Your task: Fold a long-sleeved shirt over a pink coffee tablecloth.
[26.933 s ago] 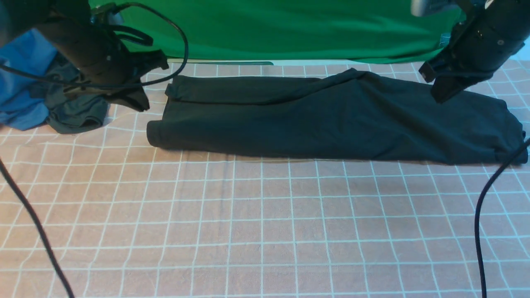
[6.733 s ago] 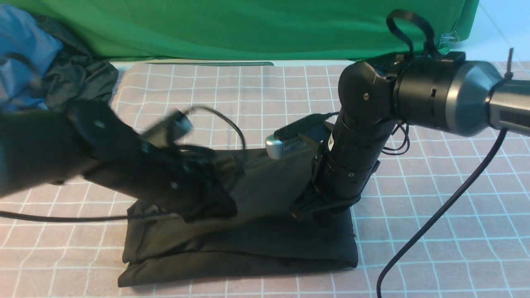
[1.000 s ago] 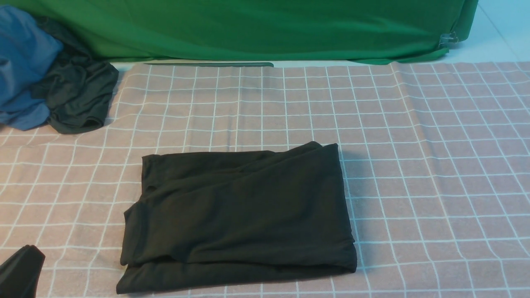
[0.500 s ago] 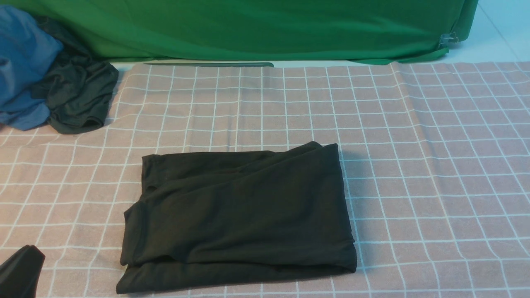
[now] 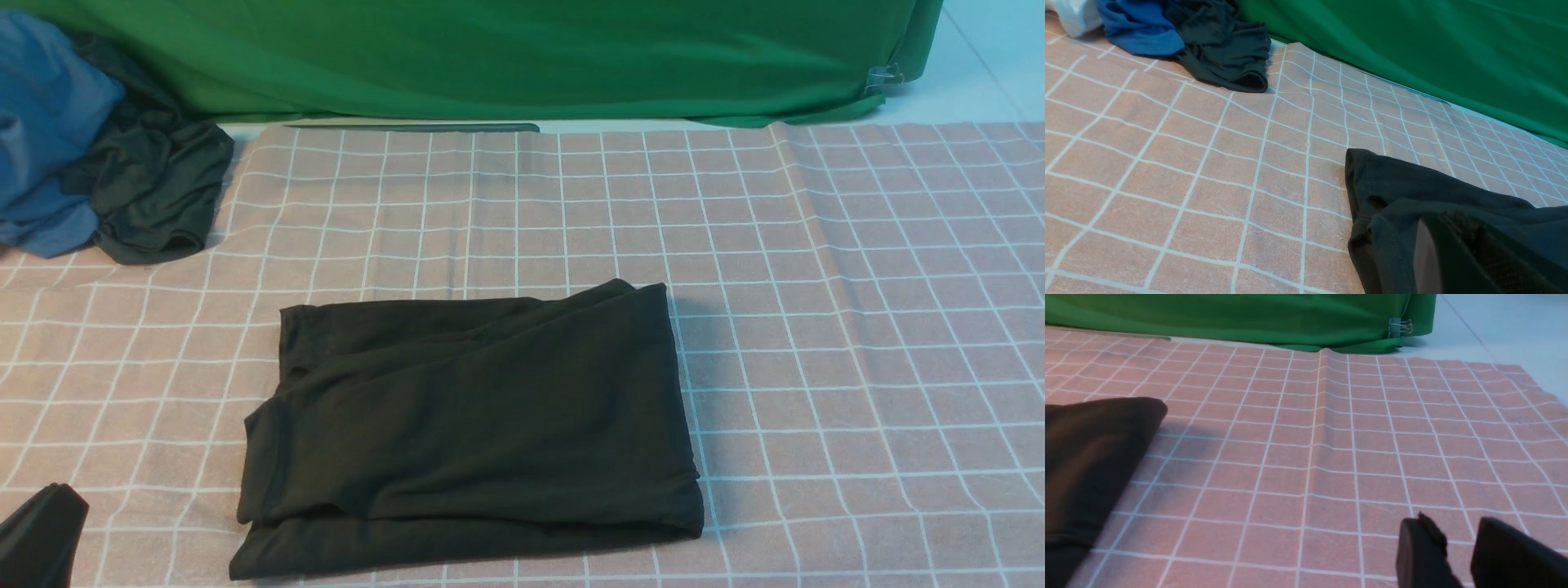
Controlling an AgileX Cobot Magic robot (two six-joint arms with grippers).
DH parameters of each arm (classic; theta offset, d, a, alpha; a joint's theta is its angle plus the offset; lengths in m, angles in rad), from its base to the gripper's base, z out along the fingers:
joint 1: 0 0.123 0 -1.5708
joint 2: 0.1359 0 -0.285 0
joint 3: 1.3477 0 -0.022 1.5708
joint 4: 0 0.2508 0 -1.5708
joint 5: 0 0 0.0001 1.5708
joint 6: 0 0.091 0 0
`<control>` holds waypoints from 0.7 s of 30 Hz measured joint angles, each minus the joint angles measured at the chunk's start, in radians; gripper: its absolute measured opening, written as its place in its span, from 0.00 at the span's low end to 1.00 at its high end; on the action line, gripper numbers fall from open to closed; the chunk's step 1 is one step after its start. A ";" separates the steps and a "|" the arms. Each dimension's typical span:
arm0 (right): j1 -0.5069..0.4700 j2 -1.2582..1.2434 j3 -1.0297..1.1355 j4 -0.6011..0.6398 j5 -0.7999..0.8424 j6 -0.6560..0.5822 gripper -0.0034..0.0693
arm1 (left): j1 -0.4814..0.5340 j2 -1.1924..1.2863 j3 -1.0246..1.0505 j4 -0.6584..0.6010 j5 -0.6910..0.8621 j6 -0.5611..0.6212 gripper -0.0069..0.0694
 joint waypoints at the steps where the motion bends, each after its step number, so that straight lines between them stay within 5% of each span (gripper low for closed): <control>1: -0.007 0.000 0.000 0.053 0.000 -0.070 0.37 | 0.000 0.000 0.000 0.000 0.000 0.000 0.11; 21: -0.017 -0.024 0.000 0.125 -0.001 -0.177 0.37 | 0.000 -0.001 0.000 0.000 0.000 0.000 0.11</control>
